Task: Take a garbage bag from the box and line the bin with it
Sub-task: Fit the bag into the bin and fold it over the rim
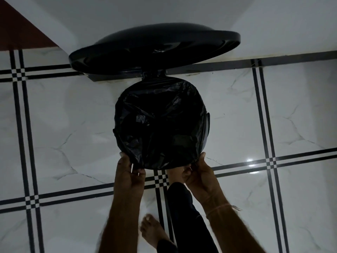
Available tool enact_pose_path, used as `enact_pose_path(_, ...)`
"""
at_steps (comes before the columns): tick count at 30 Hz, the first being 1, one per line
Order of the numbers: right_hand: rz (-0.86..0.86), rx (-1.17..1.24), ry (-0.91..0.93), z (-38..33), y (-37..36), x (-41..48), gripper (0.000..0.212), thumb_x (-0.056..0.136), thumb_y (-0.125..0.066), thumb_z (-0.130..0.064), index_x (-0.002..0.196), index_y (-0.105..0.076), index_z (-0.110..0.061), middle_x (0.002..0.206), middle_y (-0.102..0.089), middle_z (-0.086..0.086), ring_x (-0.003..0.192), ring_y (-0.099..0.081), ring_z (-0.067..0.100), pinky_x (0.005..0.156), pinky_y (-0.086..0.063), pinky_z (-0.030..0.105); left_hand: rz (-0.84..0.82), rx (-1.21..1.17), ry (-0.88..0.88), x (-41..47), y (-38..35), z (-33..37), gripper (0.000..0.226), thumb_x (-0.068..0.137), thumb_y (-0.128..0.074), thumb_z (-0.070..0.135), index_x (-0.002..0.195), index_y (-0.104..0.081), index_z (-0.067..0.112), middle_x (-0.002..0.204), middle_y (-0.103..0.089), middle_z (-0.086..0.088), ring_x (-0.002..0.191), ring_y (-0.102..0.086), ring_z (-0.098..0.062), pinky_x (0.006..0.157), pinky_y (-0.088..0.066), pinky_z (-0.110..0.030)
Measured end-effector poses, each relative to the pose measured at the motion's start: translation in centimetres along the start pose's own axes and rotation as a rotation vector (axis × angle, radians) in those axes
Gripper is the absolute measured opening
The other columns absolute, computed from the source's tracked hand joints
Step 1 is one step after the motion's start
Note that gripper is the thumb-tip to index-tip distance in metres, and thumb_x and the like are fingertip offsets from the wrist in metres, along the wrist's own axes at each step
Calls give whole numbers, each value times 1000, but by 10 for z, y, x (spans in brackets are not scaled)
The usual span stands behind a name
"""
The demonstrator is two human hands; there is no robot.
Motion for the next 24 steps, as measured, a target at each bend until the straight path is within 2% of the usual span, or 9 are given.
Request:
enact_pose_path(3,11,-4,-16,-4,-2,0,56,102,-43,-45,71,-79,-14,68,-63,-1,49,-56,7,40,-39,16,38,-4,79,4,-1,3,14,95,-63,35,93,-68,22,74,-73,12,74,-58,-7,43,-38,-16)
enact_pose_path(5,17,-1,-19,-5,-1,4,41,96,-52,-45,82,-75,-15,75,-62,-2,53,-55,7,42,-35,16,38,25,132,9,1,6,15,99,-60,32,91,-69,23,73,-73,11,71,-54,-8,42,-36,-18)
enact_pose_path(7,-8,-1,-21,-10,0,10,36,91,-56,-47,90,-71,-14,76,-59,-2,55,-51,7,44,-33,17,24,84,183,14,0,7,15,100,-58,25,90,-68,25,73,-72,11,68,-49,-9,43,-35,-19)
enact_pose_path(11,-69,-111,-30,-29,2,16,53,98,-45,-61,96,-69,-13,76,-53,-2,58,-44,7,46,-27,17,0,176,227,24,4,8,14,98,-57,19,88,-64,26,66,-70,12,67,-46,-9,44,-35,-18)
enact_pose_path(15,-13,-187,22,-56,3,21,36,99,-54,-47,91,-67,-14,76,-54,-3,60,-42,7,45,-30,17,-41,185,254,26,3,7,18,99,-54,16,84,-63,22,67,-67,10,67,-45,-10,43,-34,-20)
enact_pose_path(19,79,-228,-13,-75,-3,29,32,102,-55,-41,85,-65,-16,71,-54,-5,56,-40,7,42,-28,17,-59,149,264,27,5,7,21,98,-54,14,81,-64,18,71,-64,7,61,-46,-9,42,-35,-20)
enact_pose_path(21,145,-243,-44,-77,-7,36,31,100,-57,-42,85,-64,-16,67,-52,-5,50,-40,5,39,-27,17,-105,142,255,26,5,9,16,86,-62,8,74,-64,18,69,-60,6,51,-49,-8,40,-36,-19)
enact_pose_path(23,240,-237,-66,-72,-10,48,31,101,-58,-40,84,-65,-14,64,-52,-4,41,-41,5,32,-29,17,-154,112,236,25,3,12,24,56,-80,5,68,-63,17,62,-59,5,43,-51,-7,39,-37,-17)
enact_pose_path(24,282,-244,-65,-70,-12,53,31,103,-56,-36,85,-65,-12,67,-56,-1,40,-46,7,31,-34,17,-152,128,251,23,2,13,26,56,-80,4,70,-61,16,60,-58,4,42,-51,-7,39,-38,-17)
Point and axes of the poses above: each hand's wrist, its own x-axis towards the middle knuckle, its own y-axis out of the back of the hand, z = x × y, the point moved 4 cm from there along x, towards the middle knuckle
